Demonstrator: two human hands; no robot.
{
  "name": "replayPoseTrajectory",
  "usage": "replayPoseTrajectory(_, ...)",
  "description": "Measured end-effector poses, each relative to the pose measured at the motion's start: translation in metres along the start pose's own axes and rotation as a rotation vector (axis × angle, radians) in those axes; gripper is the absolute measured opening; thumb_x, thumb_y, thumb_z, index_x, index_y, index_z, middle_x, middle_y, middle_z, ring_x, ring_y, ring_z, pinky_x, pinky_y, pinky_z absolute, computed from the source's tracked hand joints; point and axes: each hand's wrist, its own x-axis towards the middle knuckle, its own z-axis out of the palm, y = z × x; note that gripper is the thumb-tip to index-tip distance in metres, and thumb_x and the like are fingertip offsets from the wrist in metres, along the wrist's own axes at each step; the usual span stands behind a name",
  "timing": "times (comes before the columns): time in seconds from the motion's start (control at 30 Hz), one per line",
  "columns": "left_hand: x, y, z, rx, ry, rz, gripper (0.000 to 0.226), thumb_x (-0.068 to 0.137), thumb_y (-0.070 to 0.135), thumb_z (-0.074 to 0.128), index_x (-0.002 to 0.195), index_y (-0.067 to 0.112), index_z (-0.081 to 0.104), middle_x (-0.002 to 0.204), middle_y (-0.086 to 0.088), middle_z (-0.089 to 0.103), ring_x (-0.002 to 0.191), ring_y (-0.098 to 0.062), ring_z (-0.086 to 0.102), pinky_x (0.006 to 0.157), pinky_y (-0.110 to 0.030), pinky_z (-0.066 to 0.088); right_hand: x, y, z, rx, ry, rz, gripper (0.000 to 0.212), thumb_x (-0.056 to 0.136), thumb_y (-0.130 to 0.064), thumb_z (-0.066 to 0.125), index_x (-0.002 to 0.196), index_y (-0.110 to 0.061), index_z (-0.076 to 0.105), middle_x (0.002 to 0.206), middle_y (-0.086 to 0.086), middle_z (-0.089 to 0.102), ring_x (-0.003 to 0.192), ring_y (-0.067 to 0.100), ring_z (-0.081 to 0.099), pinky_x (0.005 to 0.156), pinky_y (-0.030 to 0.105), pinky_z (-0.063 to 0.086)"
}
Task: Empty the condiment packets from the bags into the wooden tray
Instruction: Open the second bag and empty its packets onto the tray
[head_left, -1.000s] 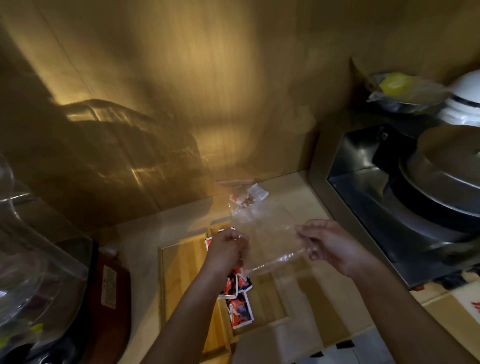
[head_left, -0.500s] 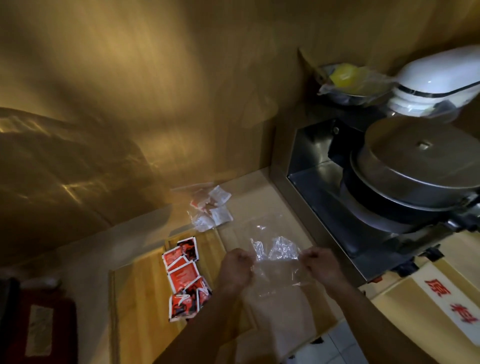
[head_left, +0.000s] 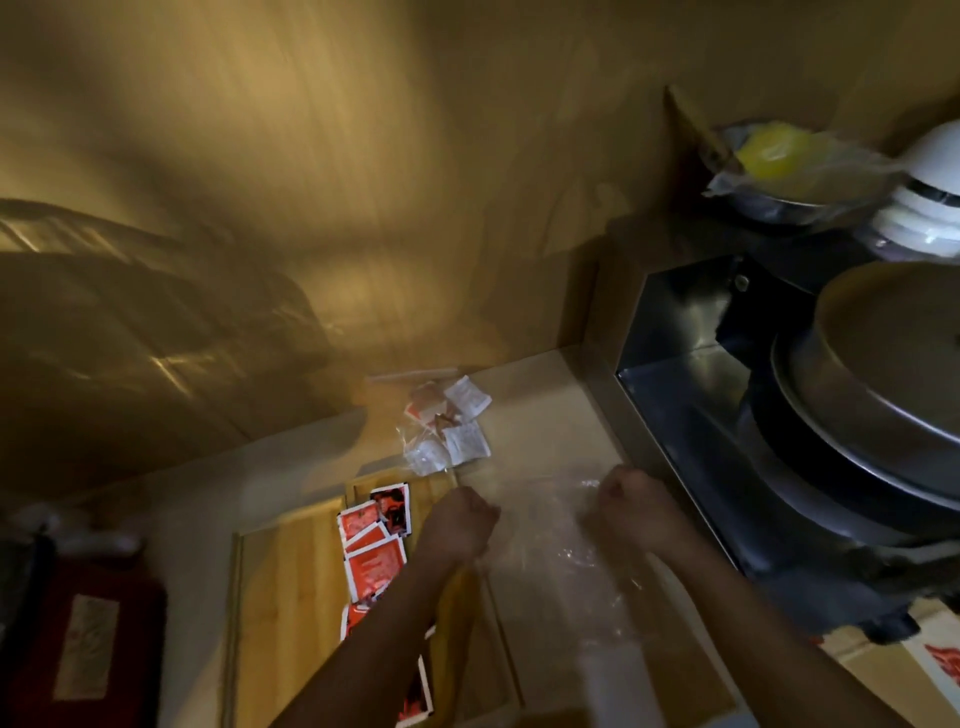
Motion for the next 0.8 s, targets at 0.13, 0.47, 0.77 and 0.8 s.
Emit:
replayPoseTrajectory(0.13, 0.012, 0.006, -0.042, -0.025, 0.074, -0.007, 0.03, 0.086, 0.015, 0.054, 0.056, 0.014, 0.051, 0.077, -0.024, 0.064, 0.06, -0.025, 0.056, 0.061, -0.035, 0.047, 0.032, -0.044, 0.002, 0.106, -0.081, -0.072, 0.012, 0.077, -0.01, 0.059, 0.067, -0.015, 0.058, 0.072, 0.003, 0.061, 0.08, 0.026, 0.061, 0.074, 0.037, 0.051)
replayPoseTrajectory(0.47, 0.061, -0.005, -0.091, -0.205, 0.365, -0.127, 0.051, 0.086, 0.037, 0.06, 0.126, 0.007, 0.048, 0.127, -0.017, 0.058, 0.113, -0.032, 0.058, 0.094, -0.037, 0.048, 0.096, -0.126, 0.051, 0.302, -0.177, -0.156, 0.018, 0.086, -0.016, 0.054, 0.099, -0.006, 0.063, 0.092, 0.005, 0.06, 0.09, 0.019, 0.057, 0.065, 0.025, 0.039)
replayPoseTrajectory(0.77, 0.097, -0.016, -0.085, -0.81, 0.207, -0.294, 0.045, 0.079, 0.017, 0.071, 0.114, 0.006, 0.045, 0.108, -0.021, 0.066, 0.089, -0.03, 0.065, 0.073, -0.036, 0.053, 0.125, -0.139, 0.099, 0.656, -0.324, 0.15, 0.007, 0.077, -0.014, 0.07, 0.076, -0.008, 0.066, 0.078, 0.012, 0.071, 0.067, 0.018, 0.067, 0.066, 0.033, 0.054)
replayPoseTrajectory(0.8, 0.1, -0.019, -0.082, -0.842, 0.18, -0.291, 0.04, 0.078, 0.009, 0.069, 0.113, 0.003, 0.05, 0.099, -0.02, 0.069, 0.081, -0.028, 0.067, 0.069, -0.034, 0.053, 0.123, -0.14, 0.098, 0.724, -0.382, 0.2, 0.005, 0.076, -0.007, 0.068, 0.074, -0.004, 0.066, 0.074, 0.012, 0.07, 0.065, 0.021, 0.066, 0.063, 0.033, 0.052)
